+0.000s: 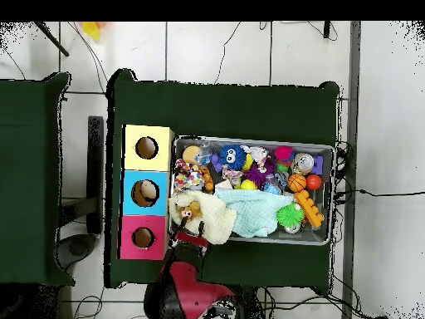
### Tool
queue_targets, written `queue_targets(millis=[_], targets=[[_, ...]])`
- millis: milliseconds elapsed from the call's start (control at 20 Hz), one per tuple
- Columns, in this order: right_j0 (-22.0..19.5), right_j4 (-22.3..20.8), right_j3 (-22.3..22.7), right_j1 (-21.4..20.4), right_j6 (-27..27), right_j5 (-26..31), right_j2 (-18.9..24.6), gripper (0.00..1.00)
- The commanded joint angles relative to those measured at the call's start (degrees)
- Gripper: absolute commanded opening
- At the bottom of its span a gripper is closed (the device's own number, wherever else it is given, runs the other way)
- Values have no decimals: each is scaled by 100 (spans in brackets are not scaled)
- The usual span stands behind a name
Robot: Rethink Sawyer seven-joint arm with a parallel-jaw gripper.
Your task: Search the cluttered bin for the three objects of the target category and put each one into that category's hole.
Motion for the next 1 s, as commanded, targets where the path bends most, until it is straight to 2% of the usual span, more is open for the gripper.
queue_targets(millis=[50, 1000], targets=[[-152, -129, -990, 274, 870, -582, 380, 100], [-31, -154, -1041, 210, 864, -991, 333, 100]])
